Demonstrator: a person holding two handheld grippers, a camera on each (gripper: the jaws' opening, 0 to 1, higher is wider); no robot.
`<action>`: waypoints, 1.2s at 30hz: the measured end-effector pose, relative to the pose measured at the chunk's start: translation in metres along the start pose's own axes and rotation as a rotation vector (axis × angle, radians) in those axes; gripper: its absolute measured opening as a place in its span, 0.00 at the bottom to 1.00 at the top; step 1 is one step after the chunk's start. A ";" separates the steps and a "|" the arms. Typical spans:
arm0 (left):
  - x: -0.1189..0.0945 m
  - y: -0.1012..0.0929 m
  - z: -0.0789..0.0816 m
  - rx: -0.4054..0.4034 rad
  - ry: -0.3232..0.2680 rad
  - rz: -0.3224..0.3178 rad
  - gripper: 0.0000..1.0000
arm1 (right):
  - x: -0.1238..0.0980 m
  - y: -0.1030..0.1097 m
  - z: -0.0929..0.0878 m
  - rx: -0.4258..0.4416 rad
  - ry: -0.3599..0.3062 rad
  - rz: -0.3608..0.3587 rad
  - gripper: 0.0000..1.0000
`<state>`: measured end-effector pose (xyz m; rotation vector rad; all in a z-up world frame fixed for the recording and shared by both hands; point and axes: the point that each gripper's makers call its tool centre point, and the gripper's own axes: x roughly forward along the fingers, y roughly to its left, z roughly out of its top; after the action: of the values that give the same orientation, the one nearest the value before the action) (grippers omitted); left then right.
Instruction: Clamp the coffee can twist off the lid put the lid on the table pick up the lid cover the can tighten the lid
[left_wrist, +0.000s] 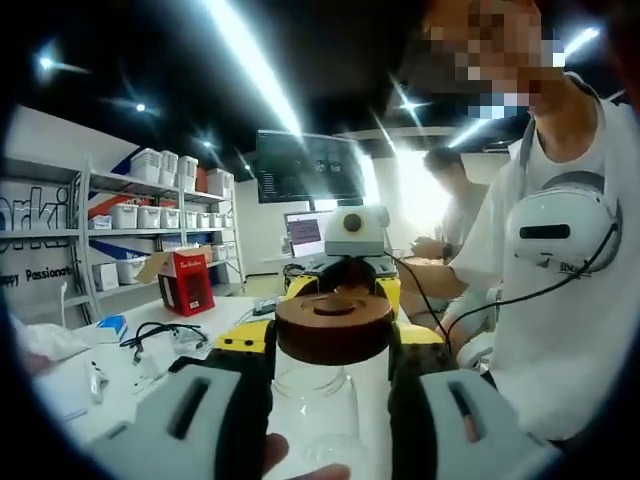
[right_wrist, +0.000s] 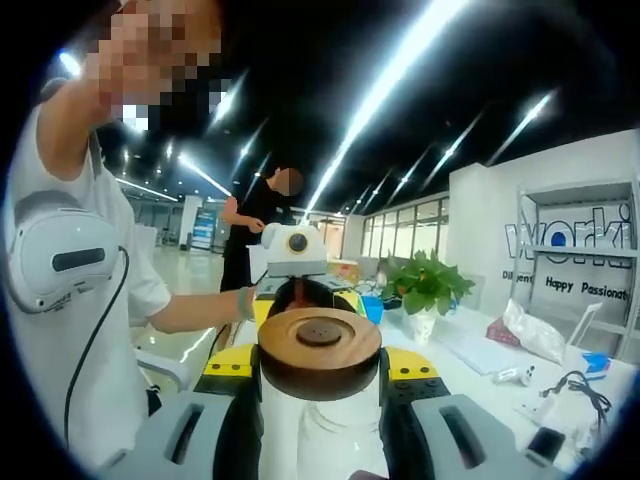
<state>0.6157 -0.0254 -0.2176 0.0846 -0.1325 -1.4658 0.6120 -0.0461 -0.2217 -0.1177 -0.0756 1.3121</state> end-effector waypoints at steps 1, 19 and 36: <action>0.000 -0.001 0.000 0.001 0.000 0.000 0.34 | 0.000 0.001 -0.001 0.000 0.002 0.001 0.41; -0.010 -0.032 -0.010 -0.024 -0.022 0.017 0.34 | -0.001 0.035 -0.012 0.021 0.020 0.024 0.41; -0.010 -0.059 -0.029 -0.055 -0.035 0.035 0.34 | -0.008 0.059 -0.030 0.044 0.031 0.041 0.41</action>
<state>0.5606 -0.0226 -0.2549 0.0124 -0.1216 -1.4357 0.5571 -0.0403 -0.2594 -0.1025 -0.0179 1.3514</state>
